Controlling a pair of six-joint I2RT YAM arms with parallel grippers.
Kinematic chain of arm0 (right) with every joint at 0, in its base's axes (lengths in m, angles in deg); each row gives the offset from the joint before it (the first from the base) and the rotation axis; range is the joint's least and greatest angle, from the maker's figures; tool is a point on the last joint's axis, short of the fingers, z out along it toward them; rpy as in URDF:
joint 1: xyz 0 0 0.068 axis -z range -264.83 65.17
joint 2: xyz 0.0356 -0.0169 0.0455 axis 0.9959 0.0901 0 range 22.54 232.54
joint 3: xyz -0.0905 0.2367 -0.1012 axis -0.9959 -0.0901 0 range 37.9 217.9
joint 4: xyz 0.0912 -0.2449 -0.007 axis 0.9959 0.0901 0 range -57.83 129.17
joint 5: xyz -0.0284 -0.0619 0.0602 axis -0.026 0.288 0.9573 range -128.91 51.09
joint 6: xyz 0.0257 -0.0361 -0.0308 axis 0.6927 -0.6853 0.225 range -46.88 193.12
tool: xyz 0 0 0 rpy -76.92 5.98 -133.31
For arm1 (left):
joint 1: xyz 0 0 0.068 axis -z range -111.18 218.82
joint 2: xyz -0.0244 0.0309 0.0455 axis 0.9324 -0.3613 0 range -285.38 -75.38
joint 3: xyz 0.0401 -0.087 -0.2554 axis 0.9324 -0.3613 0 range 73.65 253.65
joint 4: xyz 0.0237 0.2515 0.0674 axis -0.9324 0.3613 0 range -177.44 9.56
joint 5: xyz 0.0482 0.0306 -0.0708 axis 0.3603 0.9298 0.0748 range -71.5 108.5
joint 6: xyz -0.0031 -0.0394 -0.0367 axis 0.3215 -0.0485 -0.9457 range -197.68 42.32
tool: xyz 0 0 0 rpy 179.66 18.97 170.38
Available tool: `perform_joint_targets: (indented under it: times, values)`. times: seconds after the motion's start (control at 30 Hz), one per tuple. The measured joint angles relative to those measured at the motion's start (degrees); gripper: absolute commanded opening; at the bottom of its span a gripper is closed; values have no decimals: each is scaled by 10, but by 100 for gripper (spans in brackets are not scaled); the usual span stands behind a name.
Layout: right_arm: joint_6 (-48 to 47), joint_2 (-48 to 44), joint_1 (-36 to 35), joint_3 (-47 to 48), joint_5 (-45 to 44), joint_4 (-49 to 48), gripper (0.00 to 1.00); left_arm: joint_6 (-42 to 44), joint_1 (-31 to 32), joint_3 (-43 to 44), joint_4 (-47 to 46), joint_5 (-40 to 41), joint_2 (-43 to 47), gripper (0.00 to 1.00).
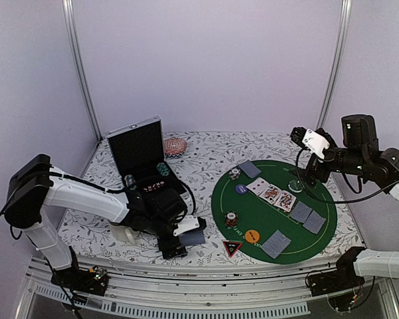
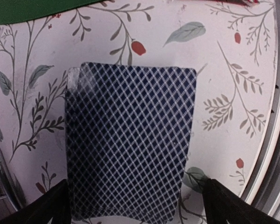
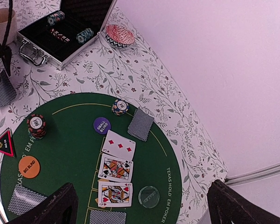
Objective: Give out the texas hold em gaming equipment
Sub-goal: Place the face-down deck piles at the center of the board, then reset both arms
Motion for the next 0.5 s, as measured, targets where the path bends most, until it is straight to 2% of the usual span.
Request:
perform_joint_targets:
  times: [0.13,0.27,0.4,0.5]
  values:
    - [15,1,0,-2,6,-15,99,17,7,0,43,-11,21,98]
    - [42,1,-1,-3,10,-55,99,32,14,2,73,1,83,98]
    - [86,-5,10,-20,20,-135,99,37,7,33,76,23,156,98]
    - [132,-15,44,-52,37,-212,99,33,-23,53,43,36,216,98]
